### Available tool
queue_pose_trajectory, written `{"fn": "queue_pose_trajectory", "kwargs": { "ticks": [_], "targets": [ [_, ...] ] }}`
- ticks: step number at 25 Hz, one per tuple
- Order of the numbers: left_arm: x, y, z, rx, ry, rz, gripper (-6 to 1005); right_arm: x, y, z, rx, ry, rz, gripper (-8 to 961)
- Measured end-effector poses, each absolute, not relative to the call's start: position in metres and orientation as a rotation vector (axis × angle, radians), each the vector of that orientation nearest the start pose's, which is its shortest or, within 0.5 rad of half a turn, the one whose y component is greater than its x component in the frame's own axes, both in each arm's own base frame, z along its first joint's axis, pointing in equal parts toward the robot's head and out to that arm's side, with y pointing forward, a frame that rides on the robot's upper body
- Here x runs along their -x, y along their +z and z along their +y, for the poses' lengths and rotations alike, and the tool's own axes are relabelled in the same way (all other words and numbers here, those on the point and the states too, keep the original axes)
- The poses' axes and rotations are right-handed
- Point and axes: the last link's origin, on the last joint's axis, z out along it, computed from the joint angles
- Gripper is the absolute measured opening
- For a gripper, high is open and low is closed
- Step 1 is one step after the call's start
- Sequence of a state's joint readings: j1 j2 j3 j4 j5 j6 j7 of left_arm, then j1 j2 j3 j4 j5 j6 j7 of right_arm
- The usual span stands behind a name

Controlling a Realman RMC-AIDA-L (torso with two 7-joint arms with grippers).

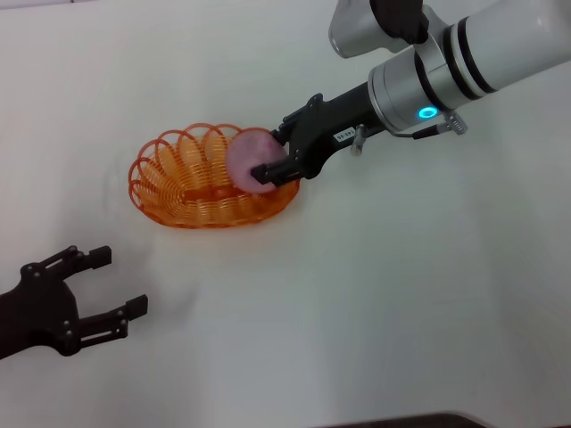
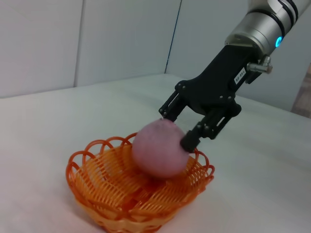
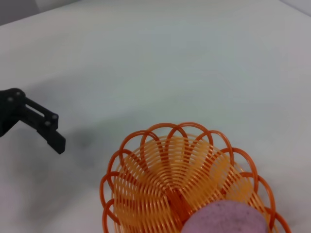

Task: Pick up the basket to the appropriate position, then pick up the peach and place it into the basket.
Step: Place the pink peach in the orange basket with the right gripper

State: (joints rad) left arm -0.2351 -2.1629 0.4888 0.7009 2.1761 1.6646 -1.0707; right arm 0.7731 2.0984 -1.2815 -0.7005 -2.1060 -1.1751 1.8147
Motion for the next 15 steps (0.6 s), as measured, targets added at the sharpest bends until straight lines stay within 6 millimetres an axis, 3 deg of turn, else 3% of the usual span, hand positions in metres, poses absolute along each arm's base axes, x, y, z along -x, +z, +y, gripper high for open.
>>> {"fn": "queue_pose_trajectory", "kwargs": {
  "ticks": [10,15],
  "targets": [
    [0.339,-0.014,0.22,2.636,-0.626,-0.652,889,-0.179,-0.078,0.38,2.943,0.067,0.531,799],
    [0.338,-0.013,0.22,2.633,-0.634,-0.652,889,-0.179,-0.061,0.377,2.945,0.229,0.533,955]
  ]
}}
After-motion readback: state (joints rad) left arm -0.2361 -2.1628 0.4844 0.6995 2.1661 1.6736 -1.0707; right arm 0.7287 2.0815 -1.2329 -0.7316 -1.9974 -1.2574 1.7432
